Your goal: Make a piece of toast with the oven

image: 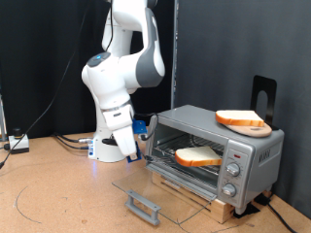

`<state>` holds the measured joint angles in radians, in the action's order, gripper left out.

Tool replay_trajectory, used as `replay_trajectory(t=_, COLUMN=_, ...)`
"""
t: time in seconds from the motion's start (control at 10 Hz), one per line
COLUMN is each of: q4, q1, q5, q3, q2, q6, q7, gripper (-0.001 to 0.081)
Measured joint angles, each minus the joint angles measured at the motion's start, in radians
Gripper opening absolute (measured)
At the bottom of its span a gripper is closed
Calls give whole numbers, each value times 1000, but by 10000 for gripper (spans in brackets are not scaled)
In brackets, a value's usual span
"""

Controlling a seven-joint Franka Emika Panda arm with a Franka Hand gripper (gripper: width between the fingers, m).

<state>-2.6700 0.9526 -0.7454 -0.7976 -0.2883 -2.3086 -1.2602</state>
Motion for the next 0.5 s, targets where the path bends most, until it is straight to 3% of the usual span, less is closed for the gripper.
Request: replay_trajectory(t=0.5, q4=-19, q1=-10, q5=-20, q3=-94, q2=28, q6=-92, q7=58, gripper=396)
